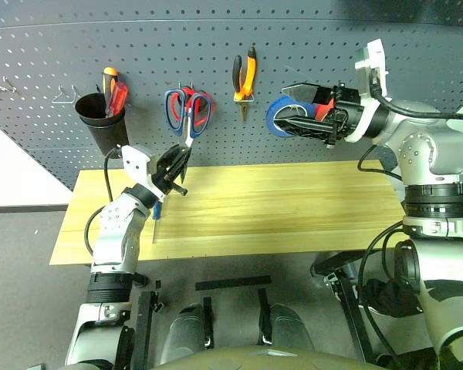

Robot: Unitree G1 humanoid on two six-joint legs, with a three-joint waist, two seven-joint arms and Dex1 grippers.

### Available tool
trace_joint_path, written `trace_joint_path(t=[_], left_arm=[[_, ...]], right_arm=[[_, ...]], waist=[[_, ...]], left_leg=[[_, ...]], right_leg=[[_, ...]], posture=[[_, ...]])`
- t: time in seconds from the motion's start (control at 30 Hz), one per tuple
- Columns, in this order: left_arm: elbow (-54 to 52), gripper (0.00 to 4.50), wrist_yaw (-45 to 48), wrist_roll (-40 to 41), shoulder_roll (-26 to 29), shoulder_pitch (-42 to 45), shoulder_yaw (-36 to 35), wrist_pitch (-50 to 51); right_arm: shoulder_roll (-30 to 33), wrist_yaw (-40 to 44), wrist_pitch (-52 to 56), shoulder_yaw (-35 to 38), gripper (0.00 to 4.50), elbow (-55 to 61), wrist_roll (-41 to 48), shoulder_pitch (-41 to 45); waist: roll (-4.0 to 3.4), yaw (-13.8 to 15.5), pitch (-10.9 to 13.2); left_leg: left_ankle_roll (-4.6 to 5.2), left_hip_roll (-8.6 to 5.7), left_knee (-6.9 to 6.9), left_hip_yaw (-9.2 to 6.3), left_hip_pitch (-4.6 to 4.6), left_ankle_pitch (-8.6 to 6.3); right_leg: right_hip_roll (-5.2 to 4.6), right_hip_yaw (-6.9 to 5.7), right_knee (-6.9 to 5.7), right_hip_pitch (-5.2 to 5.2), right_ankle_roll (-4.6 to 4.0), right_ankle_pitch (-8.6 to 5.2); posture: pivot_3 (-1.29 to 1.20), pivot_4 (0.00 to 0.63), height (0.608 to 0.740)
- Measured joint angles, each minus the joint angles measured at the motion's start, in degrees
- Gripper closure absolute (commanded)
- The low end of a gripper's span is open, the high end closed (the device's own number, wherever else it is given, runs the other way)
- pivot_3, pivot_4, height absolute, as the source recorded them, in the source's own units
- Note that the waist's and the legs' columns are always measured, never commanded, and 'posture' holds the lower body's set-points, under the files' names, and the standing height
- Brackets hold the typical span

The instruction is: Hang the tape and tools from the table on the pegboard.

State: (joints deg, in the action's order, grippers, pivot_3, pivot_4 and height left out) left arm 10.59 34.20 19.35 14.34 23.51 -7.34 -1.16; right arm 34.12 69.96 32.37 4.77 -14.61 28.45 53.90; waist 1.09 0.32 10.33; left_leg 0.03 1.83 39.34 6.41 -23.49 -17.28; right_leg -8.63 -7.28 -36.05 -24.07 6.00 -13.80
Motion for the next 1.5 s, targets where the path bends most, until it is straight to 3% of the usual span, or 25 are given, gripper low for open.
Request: trace_joint_path(t=[0.37,0.8,1.17,1.33,1.5], left_arm=[[11.0,3.81,1.5,-1.3,-0.1,7.7,0.1,-1.1],[9.7,3.81,0.3,0.1,-1.4,7.3,-1.4,-1.4],[14.8,3.81,0.4,-0.1,2.6,10.5,-2.0,5.5],[19.9,2.53,1.3,-0.5,4.1,14.5,-2.0,5.9],[18.6,0.78,0.4,-1.2,5.2,14.5,-3.2,2.9]], right_arm=[[1.2,-2.2,1.4,0.0,0.0,4.6,0.1,-2.9],[3.1,-3.3,2.2,0.0,0.0,7.6,1.1,-4.9],[3.0,-3.3,0.4,-1.8,0.0,6.9,0.3,-5.0],[3.0,-3.2,-0.7,-1.9,0.0,5.8,-0.2,-5.0],[3.0,-3.2,-1.1,-1.9,0.0,6.1,-0.1,-5.5]], waist=[[0.01,-1.5,-0.1],[0.01,-2.9,-0.3],[0.0,-2.9,-0.7],[0.0,-2.9,-0.7],[0.0,-3.0,-0.8]], left_leg=[[0.0,-0.01,0.02,-0.01,0.0,0.0],[0.0,0.0,0.06,-0.04,0.04,0.0],[0.0,-0.01,0.12,-0.06,0.05,0.0],[0.01,-0.01,0.14,-0.07,0.05,0.0],[0.0,-0.01,0.14,-0.07,0.07,0.0]], right_leg=[[-0.01,0.0,-0.01,0.02,0.01,0.0],[-0.02,0.0,-0.05,0.04,0.01,0.0],[-0.02,-0.01,-0.05,0.11,0.01,0.0],[-0.01,-0.01,-0.05,0.13,0.01,0.0],[-0.01,0.0,-0.07,0.13,0.01,0.01]], posture=[[-0.07,0.087,0.74],[-0.07,0.087,0.74],[-0.05,0.076,0.74],[-0.05,0.077,0.74],[-0.05,0.085,0.74]])
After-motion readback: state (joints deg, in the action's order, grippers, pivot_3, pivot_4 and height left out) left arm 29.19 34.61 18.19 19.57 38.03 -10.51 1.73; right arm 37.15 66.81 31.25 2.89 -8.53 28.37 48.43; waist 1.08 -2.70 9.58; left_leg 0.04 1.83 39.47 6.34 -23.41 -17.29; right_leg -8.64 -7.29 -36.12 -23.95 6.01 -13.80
